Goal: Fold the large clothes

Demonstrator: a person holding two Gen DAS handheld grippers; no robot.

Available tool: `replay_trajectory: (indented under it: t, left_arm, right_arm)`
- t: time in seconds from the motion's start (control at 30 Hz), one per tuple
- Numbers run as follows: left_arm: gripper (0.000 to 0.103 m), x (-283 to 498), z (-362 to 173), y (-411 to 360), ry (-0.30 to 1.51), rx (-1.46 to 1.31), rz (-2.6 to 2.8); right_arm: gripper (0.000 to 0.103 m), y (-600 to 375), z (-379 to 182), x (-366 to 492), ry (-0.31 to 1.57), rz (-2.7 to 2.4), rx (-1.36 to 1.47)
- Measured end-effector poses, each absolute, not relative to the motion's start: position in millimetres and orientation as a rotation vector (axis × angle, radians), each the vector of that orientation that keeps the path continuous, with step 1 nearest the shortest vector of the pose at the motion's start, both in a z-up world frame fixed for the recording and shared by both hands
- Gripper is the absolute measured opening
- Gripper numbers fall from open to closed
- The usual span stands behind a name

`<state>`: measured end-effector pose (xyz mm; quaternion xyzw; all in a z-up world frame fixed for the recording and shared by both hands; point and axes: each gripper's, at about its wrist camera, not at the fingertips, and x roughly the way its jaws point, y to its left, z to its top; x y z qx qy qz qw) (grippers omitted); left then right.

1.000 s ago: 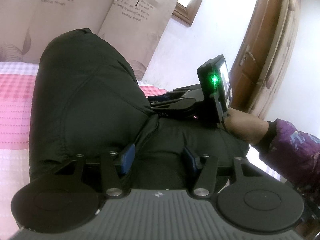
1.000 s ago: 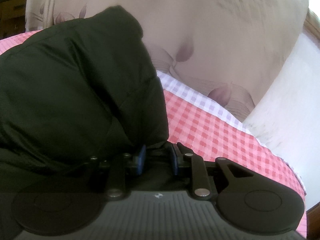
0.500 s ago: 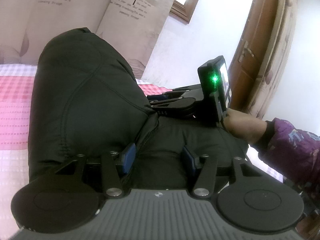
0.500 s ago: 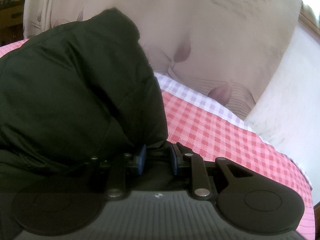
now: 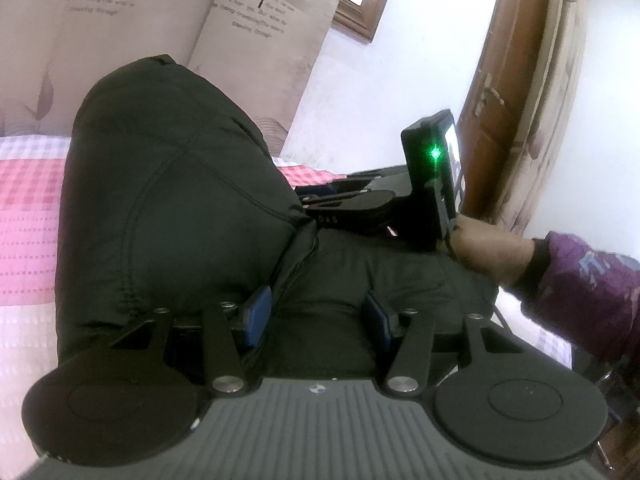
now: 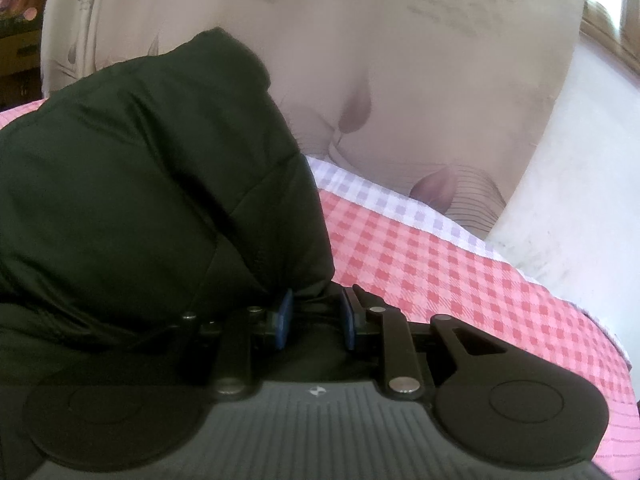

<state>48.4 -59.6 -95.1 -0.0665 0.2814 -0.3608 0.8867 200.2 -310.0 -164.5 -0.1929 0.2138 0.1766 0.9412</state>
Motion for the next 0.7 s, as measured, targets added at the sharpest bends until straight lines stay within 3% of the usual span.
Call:
replay_trajectory:
  t: [0.2,0.47,0.7]
  left_arm:
    - [0.054,51.4,-96.0,-57.4,0.596,-0.139,-0.766]
    - [0.053,53.9,-96.4,-57.4,0.596,-0.149,-0.773]
    - [0.053,53.9,-99.7,-54.5,0.59,-0.156,-0.779]
  right_arm:
    - [0.027,-308.6,-133.9,192.4,0.466,0.375,-0.489]
    - [0.027,-246.0,-50.6,172.7,0.321,0.59,-0.48]
    - [0.025,-163.5,-62.8,224.9,0.393,0.687,-0.597]
